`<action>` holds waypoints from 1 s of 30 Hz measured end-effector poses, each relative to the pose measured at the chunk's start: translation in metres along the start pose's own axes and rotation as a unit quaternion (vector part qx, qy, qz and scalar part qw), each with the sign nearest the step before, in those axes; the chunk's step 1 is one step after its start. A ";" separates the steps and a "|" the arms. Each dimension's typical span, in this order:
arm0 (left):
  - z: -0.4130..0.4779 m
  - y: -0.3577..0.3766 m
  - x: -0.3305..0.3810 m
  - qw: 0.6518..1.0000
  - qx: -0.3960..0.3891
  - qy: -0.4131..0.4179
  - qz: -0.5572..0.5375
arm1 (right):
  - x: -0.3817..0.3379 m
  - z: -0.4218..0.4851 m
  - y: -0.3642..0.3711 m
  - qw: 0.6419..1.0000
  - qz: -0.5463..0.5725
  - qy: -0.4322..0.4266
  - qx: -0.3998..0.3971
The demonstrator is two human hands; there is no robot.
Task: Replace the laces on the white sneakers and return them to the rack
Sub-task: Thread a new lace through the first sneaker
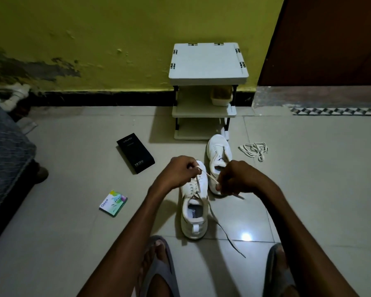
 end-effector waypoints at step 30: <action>-0.004 0.039 -0.045 0.994 -0.003 -0.106 0.039 | 0.002 0.043 0.071 0.956 0.168 -0.026 0.239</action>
Point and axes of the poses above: each hand's wrist, its own z-axis towards the middle knuckle, its own y-axis out of the palm, x = y × z, the point moved 4 cm from there along z, towards the middle knuckle, and after that the axes turned 7 degrees about -x, right-handed, at the moved point
